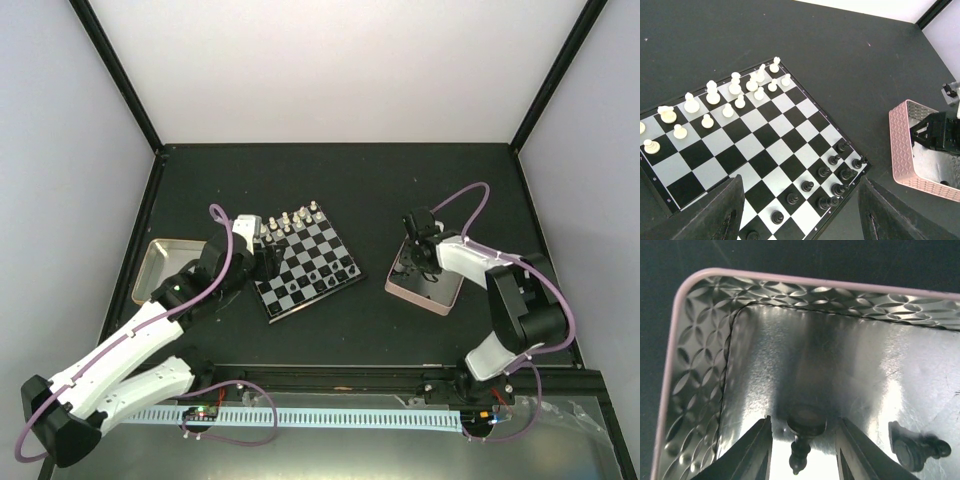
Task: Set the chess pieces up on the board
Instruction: Pick up the chess piece from the storage box, then place the chess piece on the chessboard.
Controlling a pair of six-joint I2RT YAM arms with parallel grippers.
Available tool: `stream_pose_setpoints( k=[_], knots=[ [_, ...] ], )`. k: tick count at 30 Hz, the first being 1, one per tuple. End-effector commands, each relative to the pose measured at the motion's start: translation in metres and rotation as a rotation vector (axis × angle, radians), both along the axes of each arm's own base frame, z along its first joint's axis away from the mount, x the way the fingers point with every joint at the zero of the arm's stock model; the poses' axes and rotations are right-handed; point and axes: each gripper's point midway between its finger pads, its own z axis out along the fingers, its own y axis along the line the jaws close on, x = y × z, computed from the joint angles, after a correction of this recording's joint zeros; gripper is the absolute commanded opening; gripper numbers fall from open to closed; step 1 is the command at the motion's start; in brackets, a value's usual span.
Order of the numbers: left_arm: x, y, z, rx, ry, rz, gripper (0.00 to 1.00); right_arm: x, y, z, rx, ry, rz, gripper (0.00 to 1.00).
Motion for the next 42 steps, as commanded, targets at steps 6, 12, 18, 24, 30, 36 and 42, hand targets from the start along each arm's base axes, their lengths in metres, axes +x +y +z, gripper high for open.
stream_pose_setpoints(
  k=[6, 12, 18, 24, 30, 36, 42],
  knots=[
    [0.002, -0.001, 0.006, -0.016, -0.023, -0.005, 0.64, 0.018, -0.011, -0.003, -0.059, -0.025, -0.066, 0.27],
    [0.002, 0.000, 0.006, -0.018, -0.025, -0.005, 0.64, 0.015, -0.009, -0.005, -0.037, -0.022, -0.072, 0.13],
    [-0.002, -0.006, 0.010, -0.051, -0.044, -0.040, 0.66, 0.013, 0.000, 0.024, 0.095, -0.118, -0.113, 0.11],
    [-0.009, -0.025, 0.023, -0.113, -0.088, -0.155, 0.74, 0.003, 0.037, 0.087, 0.459, -0.237, -0.139, 0.11],
    [-0.016, -0.041, 0.034, -0.193, -0.150, -0.250, 0.79, -0.021, 0.092, 0.123, 0.888, -0.226, -0.175, 0.11],
    [-0.028, -0.058, 0.034, -0.250, -0.197, -0.356, 0.80, -0.047, 0.149, 0.151, 1.144, -0.138, -0.195, 0.11],
    [-0.031, -0.074, 0.017, -0.299, -0.122, -0.381, 0.75, -0.069, 0.200, 0.165, 1.274, -0.005, -0.170, 0.10]
  ],
)
